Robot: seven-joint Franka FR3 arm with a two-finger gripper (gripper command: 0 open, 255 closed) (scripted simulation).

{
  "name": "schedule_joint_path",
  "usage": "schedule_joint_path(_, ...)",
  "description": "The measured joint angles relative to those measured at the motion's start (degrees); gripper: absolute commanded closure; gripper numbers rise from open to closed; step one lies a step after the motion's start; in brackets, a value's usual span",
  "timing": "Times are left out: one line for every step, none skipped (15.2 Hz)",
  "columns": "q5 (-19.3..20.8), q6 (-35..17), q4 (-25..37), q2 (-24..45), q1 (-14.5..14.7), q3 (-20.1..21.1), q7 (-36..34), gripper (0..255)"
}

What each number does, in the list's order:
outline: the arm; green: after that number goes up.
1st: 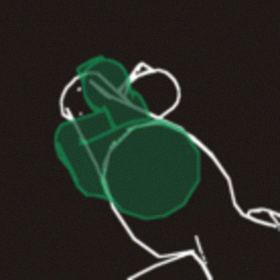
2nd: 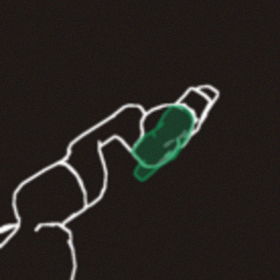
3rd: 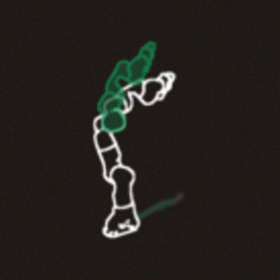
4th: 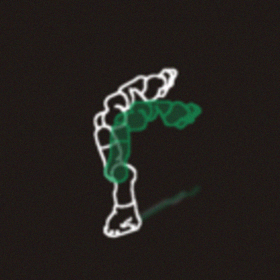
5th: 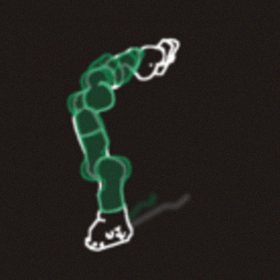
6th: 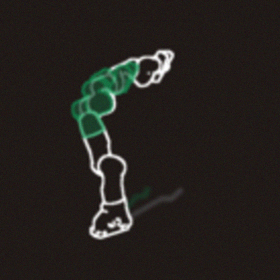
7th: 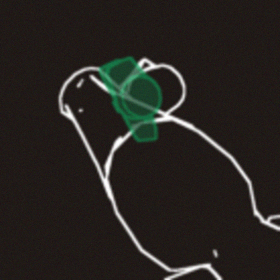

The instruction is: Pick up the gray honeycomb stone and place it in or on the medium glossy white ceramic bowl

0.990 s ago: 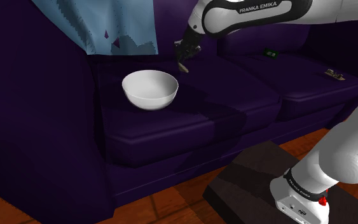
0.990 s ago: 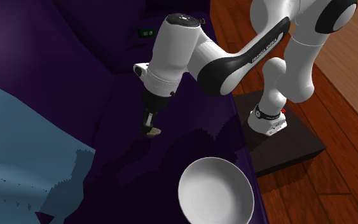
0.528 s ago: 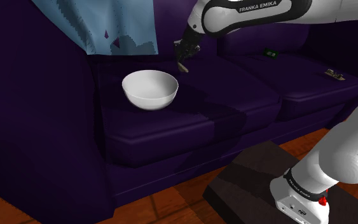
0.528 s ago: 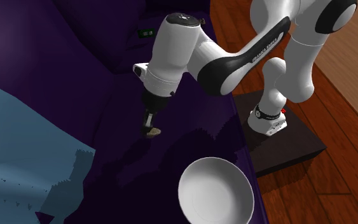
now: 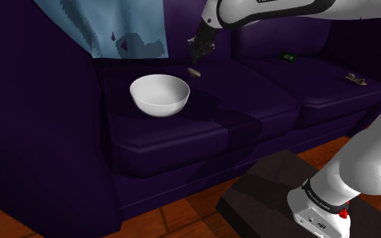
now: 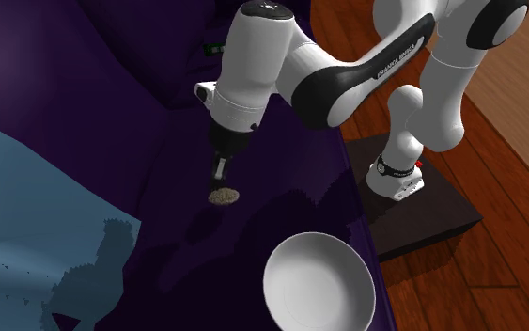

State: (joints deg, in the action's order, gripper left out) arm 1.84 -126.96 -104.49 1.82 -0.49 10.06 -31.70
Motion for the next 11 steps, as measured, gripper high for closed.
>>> schedule_joint_path(0.0, 0.0, 0.0, 0.01, 0.0, 0.0, 0.0, 0)
schedule_joint_path(-2.78, 0.3, -0.85, -0.56, -0.83, -0.47, 2.85, 0)
schedule_joint_path(-9.49, 0.99, -2.47, -1.26, -1.95, -1.18, 9.17, 0)
schedule_joint_path(-16.66, 3.0, -2.79, -1.42, -3.12, -2.16, 16.01, 0)
schedule_joint_path(-20.97, 3.78, -3.36, -1.45, -3.75, -2.73, 20.3, 0)
schedule_joint_path(-23.27, 3.73, -4.16, -1.51, -4.0, -2.95, 22.57, 0)
schedule_joint_path(-24.45, 3.43, -4.46, -1.19, -4.06, -3.0, 23.75, 0)
schedule_joint_path(-25.03, 3.01, -4.54, -0.73, -4.01, -2.94, 24.27, 0)
schedule_joint_path(-25.37, 2.45, -4.86, -0.46, -3.9, -2.83, 24.53, 0)
schedule_joint_path(-25.64, 1.75, -5.33, -0.19, -3.83, -2.75, 24.84, 0)
schedule_joint_path(-25.76, 1.14, -5.42, 0.32, -3.74, -2.66, 24.97, 0)
